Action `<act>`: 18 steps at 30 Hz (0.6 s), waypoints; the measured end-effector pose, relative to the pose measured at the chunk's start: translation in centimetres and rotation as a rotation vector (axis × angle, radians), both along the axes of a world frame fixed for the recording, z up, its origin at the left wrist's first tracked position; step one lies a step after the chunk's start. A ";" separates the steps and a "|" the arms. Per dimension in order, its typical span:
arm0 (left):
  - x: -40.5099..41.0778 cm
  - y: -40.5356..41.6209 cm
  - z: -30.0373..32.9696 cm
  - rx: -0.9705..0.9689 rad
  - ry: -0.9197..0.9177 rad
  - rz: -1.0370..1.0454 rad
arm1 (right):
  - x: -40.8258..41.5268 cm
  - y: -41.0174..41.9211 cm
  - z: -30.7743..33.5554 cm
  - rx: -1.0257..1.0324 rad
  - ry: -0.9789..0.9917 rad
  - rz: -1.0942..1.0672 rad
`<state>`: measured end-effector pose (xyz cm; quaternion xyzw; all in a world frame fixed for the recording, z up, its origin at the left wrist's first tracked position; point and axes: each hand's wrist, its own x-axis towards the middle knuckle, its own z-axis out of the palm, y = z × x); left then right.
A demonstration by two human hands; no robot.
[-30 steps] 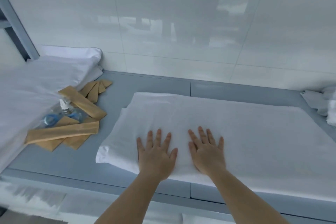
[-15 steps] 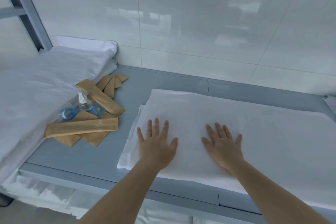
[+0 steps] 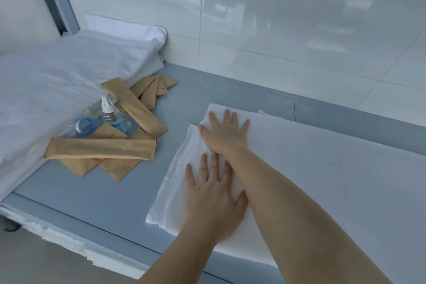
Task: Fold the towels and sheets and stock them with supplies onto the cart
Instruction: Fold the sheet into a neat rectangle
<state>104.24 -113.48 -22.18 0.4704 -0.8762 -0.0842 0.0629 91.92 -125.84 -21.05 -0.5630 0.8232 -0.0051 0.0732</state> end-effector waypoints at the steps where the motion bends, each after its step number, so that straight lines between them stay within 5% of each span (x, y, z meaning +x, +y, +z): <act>1: 0.0 0.0 0.0 0.000 -0.012 -0.007 | 1.1 -0.7 0.1 0.008 0.005 0.077; 6: -0.1 0.0 -0.1 -0.006 -0.010 0.014 | -1.9 0.0 0.7 -0.009 -0.005 0.199; 13: -0.1 0.3 0.0 -0.010 -0.014 0.018 | -15.0 11.4 0.6 0.011 0.058 -0.193; 18: -0.2 0.2 0.1 -0.001 -0.038 0.023 | -14.0 17.1 0.6 0.018 0.030 -0.370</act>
